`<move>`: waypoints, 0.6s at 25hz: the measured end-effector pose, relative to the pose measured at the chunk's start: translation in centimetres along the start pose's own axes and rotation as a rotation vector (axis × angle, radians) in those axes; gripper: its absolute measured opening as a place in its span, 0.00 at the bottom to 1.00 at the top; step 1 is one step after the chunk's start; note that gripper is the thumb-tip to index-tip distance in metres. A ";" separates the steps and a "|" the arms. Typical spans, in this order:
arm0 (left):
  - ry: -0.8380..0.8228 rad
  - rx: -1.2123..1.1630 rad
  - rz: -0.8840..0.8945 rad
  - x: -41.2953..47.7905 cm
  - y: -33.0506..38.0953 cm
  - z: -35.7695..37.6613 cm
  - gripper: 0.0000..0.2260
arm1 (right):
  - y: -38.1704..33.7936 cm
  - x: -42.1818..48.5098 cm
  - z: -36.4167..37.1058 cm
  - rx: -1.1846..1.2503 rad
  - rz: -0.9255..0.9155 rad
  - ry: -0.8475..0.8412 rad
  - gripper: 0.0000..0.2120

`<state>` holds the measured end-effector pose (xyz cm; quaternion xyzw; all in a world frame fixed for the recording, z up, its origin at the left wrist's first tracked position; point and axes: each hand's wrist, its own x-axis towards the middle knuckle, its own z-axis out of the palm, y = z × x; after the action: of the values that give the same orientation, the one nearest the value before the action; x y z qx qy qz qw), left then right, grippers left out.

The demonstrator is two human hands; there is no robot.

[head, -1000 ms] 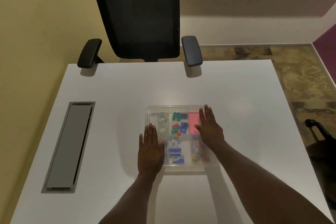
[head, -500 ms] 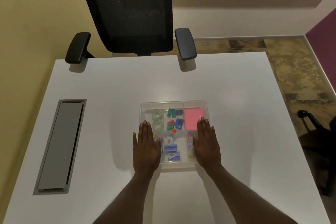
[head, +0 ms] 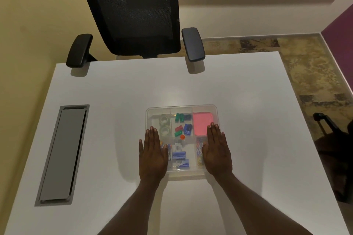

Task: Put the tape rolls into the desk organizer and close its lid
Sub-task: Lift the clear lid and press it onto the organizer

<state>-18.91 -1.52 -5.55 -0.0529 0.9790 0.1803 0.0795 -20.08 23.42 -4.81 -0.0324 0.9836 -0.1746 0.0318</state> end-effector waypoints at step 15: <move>-0.242 0.153 0.258 -5.7 3.1 -2.7 0.40 | -5.2 -5.0 -2.0 -0.104 -0.293 -0.237 0.40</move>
<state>-14.14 0.78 -0.99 0.1011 0.9718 0.1191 0.1768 -15.01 19.56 -0.90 -0.1973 0.9654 -0.1214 0.1200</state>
